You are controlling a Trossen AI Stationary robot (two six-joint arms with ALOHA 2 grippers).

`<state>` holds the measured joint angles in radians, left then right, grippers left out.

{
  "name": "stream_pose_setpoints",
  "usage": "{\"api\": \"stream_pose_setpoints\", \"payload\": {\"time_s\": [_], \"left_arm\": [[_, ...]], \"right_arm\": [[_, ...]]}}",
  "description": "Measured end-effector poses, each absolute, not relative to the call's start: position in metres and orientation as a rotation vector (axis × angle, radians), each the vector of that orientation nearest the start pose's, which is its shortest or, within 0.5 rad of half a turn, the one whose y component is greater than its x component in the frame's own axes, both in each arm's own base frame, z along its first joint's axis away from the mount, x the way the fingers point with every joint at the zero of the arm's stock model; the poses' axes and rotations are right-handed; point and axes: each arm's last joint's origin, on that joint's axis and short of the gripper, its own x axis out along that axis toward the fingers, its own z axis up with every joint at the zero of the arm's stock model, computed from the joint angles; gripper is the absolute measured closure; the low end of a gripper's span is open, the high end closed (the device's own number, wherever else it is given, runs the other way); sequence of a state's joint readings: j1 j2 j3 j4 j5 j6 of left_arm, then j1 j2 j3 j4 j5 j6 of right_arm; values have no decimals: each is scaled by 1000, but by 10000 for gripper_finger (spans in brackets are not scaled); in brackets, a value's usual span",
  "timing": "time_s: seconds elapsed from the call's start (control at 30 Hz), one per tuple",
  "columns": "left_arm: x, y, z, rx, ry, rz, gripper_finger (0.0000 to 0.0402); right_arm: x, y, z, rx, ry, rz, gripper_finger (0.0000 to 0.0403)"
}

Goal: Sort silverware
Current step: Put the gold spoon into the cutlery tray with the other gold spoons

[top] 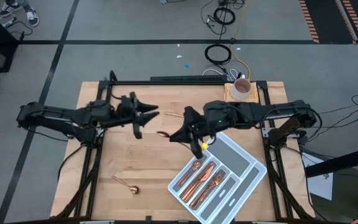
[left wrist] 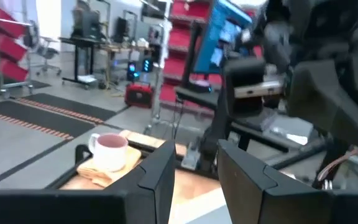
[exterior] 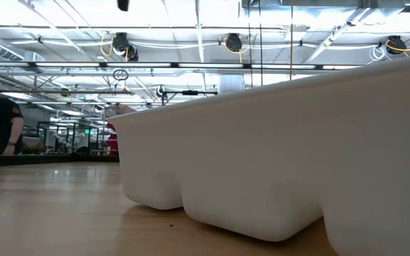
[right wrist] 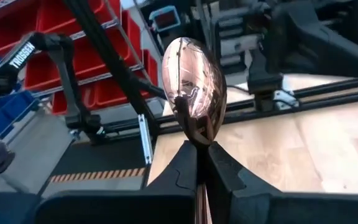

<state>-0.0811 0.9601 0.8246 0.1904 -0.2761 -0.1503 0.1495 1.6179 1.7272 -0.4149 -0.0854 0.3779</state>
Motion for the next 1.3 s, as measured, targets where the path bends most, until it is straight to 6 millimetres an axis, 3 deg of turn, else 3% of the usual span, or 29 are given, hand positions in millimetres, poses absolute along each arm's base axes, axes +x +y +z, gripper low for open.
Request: {"api": "stream_pose_setpoints", "payload": {"time_s": [0.13, 0.23, 0.43, 0.57, 0.8, 1.1, 1.3], "left_arm": [[230, -12, 347, -120, -83, 145, 278], [232, -13, 346, -100, -82, 102, 278], [228, -16, 348, -68, -86, 56, 278], [228, -23, 348, -11, -80, 26, 278], [230, -29, 346, 89, -73, 20, 278], [236, -43, 339, 378, -24, 88, 278], [235, -45, 339, 404, -23, 131, 278]], "right_arm": [[362, 59, 416, 362, 386, 169, 403], [359, 61, 420, 363, 369, 180, 403], [333, 66, 432, 347, 404, 139, 403], [315, 62, 429, 338, 521, 54, 403], [318, 61, 433, 377, 494, 143, 403], [322, 45, 430, 380, 498, 93, 403], [323, 40, 428, 361, 509, 77, 403]]}}
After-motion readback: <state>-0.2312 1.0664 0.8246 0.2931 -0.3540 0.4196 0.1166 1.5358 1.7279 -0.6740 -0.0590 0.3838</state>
